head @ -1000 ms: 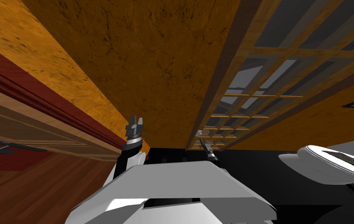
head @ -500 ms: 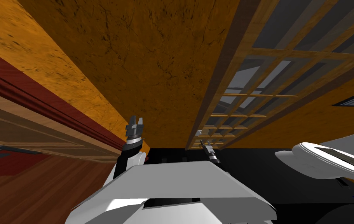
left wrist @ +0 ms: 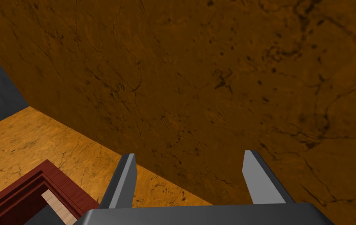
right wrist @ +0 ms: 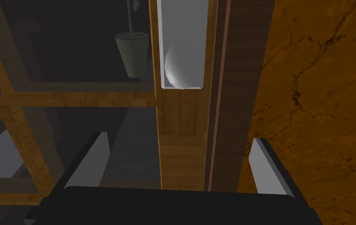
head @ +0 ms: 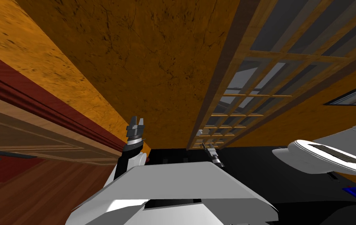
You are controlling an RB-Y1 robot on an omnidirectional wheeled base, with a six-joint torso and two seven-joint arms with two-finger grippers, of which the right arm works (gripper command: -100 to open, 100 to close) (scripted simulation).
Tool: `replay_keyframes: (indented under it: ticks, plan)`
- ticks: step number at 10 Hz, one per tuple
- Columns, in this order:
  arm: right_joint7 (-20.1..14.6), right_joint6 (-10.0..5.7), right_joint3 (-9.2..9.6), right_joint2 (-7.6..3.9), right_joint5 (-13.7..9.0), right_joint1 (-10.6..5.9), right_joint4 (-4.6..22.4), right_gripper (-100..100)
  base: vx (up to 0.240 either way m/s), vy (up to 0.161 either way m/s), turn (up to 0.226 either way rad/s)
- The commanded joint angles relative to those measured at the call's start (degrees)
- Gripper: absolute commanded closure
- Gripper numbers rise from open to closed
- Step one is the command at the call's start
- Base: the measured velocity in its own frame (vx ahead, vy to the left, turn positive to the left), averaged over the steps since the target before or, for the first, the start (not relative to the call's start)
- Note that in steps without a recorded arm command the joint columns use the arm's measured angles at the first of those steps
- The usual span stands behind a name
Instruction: Pull the door open
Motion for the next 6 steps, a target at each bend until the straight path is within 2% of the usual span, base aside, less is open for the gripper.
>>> replay_keyframes:
  ticks: [1,3,6]
  plan:
    - [1.67,-0.81,-0.39,-0.21,0.54,0.34,0.48,-100,-0.006,0.021,-0.030]
    - [1.32,0.20,-0.33,0.12,0.29,0.00,-0.10,-100,0.050,-0.003,0.012]
    - [1.75,1.12,-0.55,0.38,0.09,-0.98,0.18,-100,0.207,-0.004,0.041]
